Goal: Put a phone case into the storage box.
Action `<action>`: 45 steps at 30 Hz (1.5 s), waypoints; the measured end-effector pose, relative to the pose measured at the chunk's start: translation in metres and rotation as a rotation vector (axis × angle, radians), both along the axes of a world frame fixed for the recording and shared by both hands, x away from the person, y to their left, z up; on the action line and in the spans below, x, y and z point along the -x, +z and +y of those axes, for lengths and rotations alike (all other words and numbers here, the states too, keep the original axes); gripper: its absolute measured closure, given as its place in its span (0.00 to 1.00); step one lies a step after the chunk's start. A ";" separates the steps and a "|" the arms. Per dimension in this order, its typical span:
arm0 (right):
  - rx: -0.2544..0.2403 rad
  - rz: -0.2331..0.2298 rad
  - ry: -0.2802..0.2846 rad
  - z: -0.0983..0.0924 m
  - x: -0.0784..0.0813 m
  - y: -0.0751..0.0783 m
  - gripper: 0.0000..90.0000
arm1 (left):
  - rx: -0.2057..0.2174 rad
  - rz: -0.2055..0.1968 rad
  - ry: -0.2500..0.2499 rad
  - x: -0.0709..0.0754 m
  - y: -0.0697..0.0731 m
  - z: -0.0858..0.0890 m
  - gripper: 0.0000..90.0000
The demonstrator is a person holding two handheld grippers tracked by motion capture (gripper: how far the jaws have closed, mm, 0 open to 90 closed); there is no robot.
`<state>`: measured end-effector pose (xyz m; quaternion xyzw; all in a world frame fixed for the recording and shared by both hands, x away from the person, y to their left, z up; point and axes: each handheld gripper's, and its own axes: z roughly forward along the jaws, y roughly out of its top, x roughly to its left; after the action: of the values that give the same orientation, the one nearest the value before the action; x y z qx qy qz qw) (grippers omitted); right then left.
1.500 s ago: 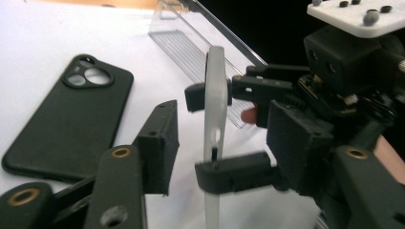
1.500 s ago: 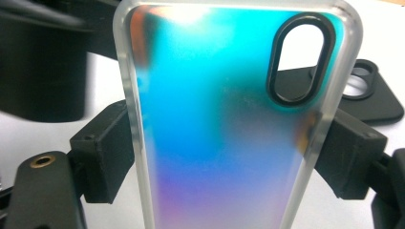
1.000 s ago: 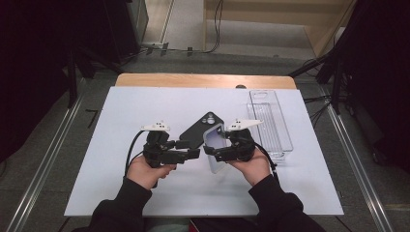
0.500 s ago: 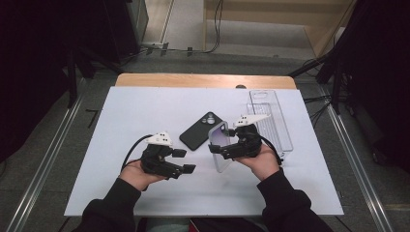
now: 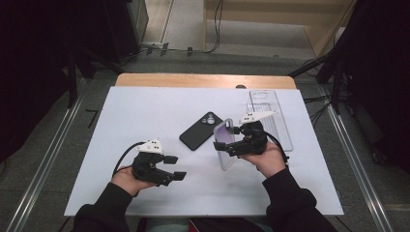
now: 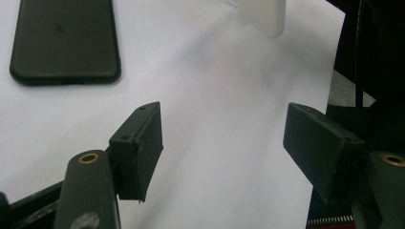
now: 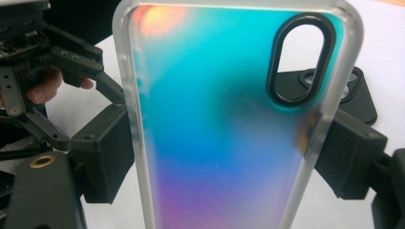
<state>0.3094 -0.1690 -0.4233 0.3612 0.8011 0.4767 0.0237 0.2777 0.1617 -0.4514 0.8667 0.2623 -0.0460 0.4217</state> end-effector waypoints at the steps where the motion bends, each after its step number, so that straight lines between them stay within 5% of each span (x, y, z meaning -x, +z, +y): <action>1: -0.001 0.007 -0.001 -0.002 0.000 0.001 0.17 | 0.001 0.000 0.001 0.001 -0.001 0.001 0.34; 13: 0.005 0.001 -0.012 -0.013 -0.001 0.008 0.17 | -0.010 0.004 0.024 0.010 -0.001 0.016 0.34; 45: -0.013 -0.078 -0.266 -0.063 -0.013 0.047 0.17 | 0.004 0.027 0.165 0.019 -0.002 0.038 0.34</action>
<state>0.3228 -0.2321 -0.3768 0.4457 0.7414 0.4883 0.1153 0.2582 0.2000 -0.4533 0.8406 0.3385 -0.0234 0.4222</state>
